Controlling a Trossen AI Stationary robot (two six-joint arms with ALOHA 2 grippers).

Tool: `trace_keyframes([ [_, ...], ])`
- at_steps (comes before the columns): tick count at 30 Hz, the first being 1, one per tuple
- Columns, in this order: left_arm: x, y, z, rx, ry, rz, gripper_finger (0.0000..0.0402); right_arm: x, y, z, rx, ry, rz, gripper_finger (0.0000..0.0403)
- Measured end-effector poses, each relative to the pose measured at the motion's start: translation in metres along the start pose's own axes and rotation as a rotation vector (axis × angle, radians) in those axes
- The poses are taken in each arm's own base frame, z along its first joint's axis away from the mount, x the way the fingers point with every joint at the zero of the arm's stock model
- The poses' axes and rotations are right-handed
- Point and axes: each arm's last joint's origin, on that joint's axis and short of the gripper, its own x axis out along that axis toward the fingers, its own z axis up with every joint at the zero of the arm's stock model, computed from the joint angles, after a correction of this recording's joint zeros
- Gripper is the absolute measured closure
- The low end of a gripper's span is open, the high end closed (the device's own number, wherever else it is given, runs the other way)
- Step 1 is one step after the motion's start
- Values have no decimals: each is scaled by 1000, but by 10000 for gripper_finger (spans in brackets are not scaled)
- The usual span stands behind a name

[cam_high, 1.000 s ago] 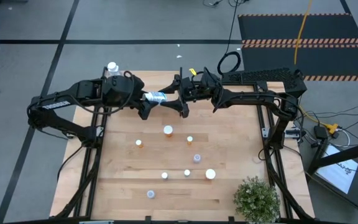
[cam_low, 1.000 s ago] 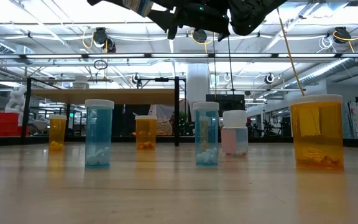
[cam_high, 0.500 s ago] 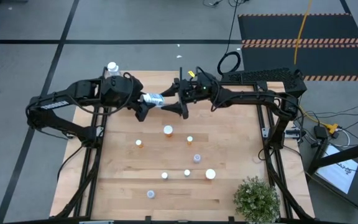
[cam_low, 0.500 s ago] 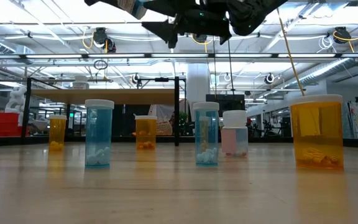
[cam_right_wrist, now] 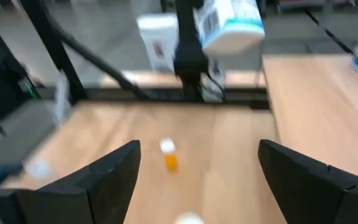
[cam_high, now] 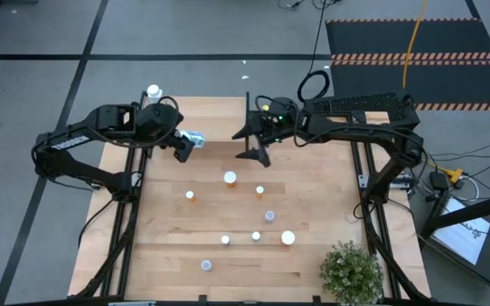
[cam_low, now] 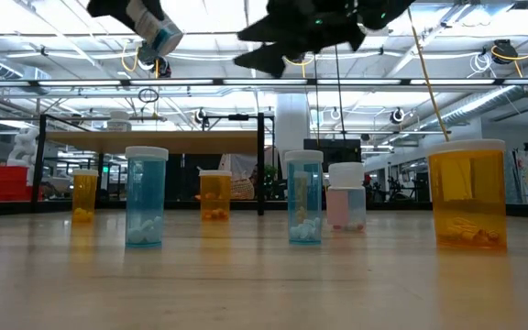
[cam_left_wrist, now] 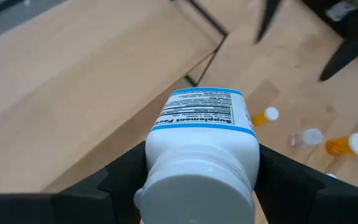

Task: Pick and place medicine bottles onto shelf by color
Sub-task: Put the white pill bottle on the shelf aligned with the other white pill bottle

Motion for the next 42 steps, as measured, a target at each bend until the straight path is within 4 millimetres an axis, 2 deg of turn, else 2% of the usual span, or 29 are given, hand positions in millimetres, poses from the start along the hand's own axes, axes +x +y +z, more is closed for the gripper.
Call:
trace_keyframes([
  [6,2,15,4,-114,26,58,157,-37,17,2,-77,210,-149,81],
  [9,6,26,8,-151,41,109,157,-52,25,-3,-71,244,-167,81],
  [15,10,53,10,-226,126,247,157,-78,41,-13,-137,166,-183,81],
  [21,16,76,15,-269,190,362,156,-100,52,-18,-198,7,-296,81],
  [26,32,97,26,-295,251,431,156,-110,59,-28,-233,-70,-333,81],
  [33,61,130,35,-361,413,532,156,-115,62,-28,-246,-113,-340,81],
  [42,72,160,40,-489,458,601,156,-115,62,-28,-254,-111,-340,81],
])
